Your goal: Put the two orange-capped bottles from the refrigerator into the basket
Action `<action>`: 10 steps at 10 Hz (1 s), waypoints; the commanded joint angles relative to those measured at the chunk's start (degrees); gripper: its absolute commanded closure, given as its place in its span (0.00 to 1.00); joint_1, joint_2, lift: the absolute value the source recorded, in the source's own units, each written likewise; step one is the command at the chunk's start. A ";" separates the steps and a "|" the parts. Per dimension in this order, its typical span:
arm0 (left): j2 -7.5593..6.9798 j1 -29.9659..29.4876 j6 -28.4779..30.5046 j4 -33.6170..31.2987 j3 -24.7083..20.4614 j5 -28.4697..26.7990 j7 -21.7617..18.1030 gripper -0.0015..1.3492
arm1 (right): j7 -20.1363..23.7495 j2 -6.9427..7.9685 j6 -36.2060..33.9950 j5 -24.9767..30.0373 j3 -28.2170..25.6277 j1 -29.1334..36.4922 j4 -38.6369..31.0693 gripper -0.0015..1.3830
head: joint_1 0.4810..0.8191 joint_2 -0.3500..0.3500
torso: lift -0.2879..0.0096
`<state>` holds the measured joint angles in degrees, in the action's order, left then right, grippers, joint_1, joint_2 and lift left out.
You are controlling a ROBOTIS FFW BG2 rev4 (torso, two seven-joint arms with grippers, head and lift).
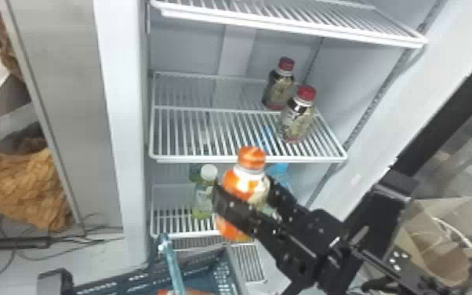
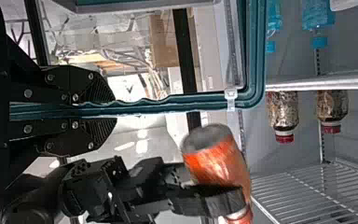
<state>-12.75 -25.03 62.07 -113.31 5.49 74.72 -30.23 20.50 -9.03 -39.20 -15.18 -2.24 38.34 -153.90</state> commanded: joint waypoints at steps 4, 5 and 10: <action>-0.09 0.28 0.08 -0.10 0.11 -0.11 0.08 0.90 | 4.81 0.24 -17.05 -0.02 -3.36 -0.23 0.69 0.63 | 0.63 0.05 | 0.83; -0.17 0.28 0.08 -0.10 0.23 -0.23 0.08 0.90 | 5.34 -0.11 -19.58 -1.62 -3.47 -0.79 1.82 0.63 | 0.63 0.03 | 0.83; -0.26 0.56 0.36 -0.10 0.34 -0.23 0.08 0.90 | 8.68 -1.69 -31.67 -2.76 -2.56 -5.29 6.88 0.63 | 0.63 0.03 | 0.83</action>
<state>-13.01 -24.47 62.43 -113.41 5.83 74.49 -30.14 29.16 -10.61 -69.72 -17.85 -5.02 33.53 -147.76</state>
